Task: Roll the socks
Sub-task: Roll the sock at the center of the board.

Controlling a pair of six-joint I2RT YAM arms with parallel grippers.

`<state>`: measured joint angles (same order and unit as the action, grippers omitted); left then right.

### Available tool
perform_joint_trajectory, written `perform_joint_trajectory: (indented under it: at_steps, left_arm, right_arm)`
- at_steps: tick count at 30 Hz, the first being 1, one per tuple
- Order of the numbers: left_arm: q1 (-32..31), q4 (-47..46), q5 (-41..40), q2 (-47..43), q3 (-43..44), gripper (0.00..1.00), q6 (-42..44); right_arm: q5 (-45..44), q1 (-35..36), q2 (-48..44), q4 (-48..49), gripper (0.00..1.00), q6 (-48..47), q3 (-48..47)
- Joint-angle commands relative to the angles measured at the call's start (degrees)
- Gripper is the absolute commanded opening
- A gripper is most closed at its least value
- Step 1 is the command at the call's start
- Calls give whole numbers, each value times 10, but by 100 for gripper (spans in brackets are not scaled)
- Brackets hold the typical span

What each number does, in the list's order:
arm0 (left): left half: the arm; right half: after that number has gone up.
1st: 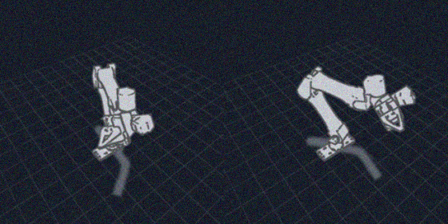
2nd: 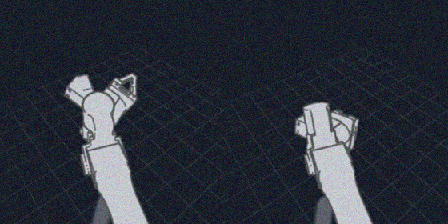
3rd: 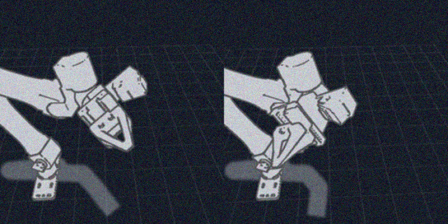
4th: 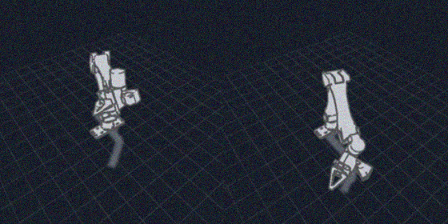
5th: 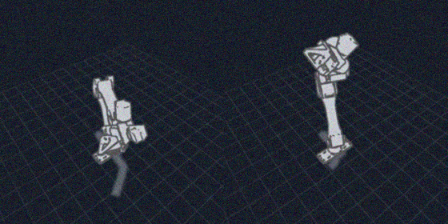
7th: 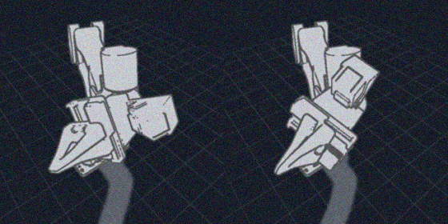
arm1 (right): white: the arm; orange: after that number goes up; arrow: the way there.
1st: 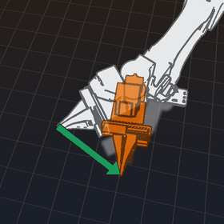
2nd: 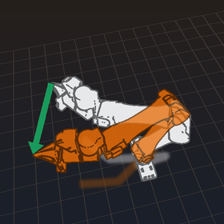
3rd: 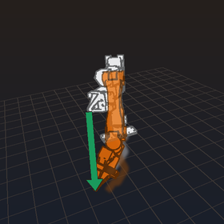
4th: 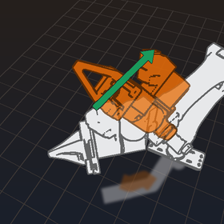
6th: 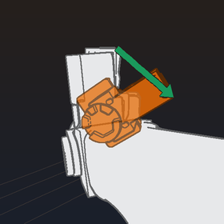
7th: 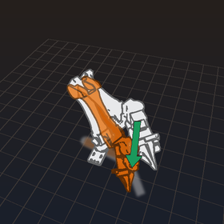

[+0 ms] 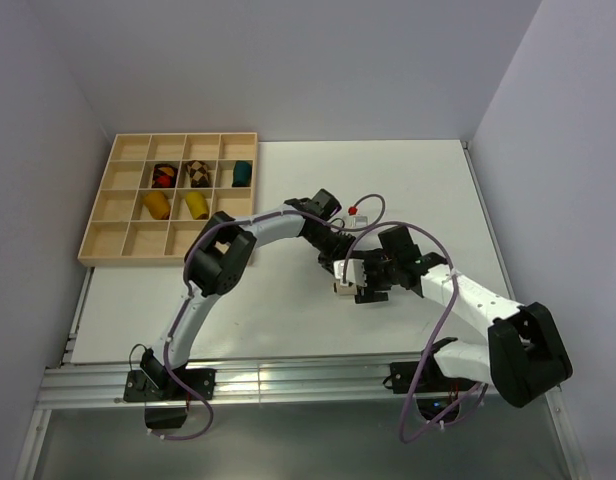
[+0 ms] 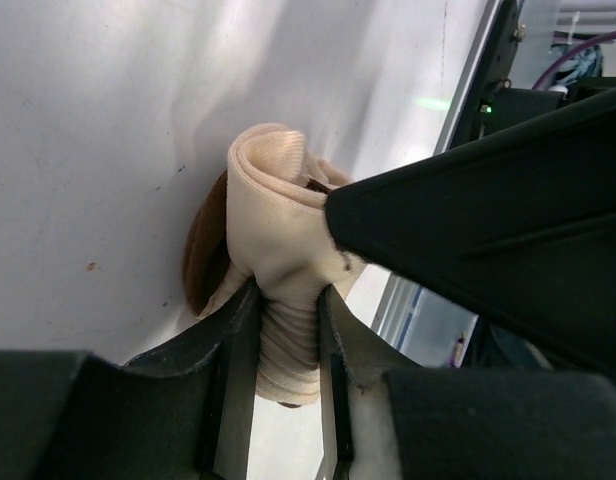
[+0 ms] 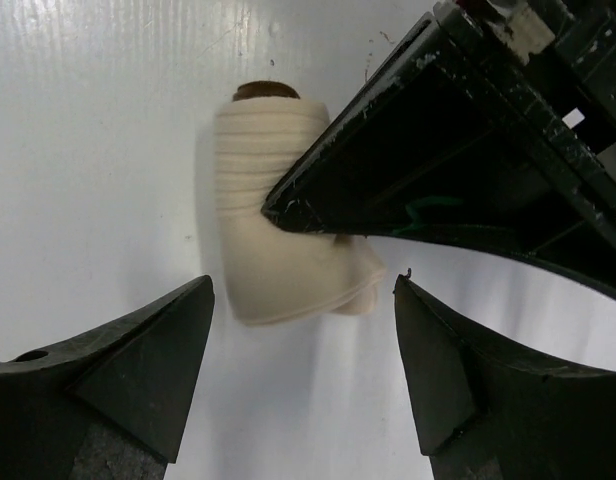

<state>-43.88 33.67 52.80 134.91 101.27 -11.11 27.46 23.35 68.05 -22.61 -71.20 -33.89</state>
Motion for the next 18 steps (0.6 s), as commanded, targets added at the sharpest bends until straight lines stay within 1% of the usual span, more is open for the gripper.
perform_joint_trajectory:
  at_steps: [1, 11, 14, 17, 18]
  left_arm:
    - [-2, 70, -53, 53, -10, 0, 37]
    - [3, 68, -20, 72, 7, 0, 34]
    - [5, 68, -14, 76, 9, 0, 32]
    - [7, 51, 7, 75, 3, 0, 20]
    - [9, 28, 13, 69, -6, 2, 11]
  right_arm:
    - [-19, 14, 18, 43, 79, 4, -1]
    - [-37, 36, 57, 58, 77, 4, 1]
    - [-40, 40, 81, 51, 71, 11, -13]
    - [-43, 40, 103, 41, 60, 22, -28]
    - [-45, 40, 109, 32, 49, 25, -35]
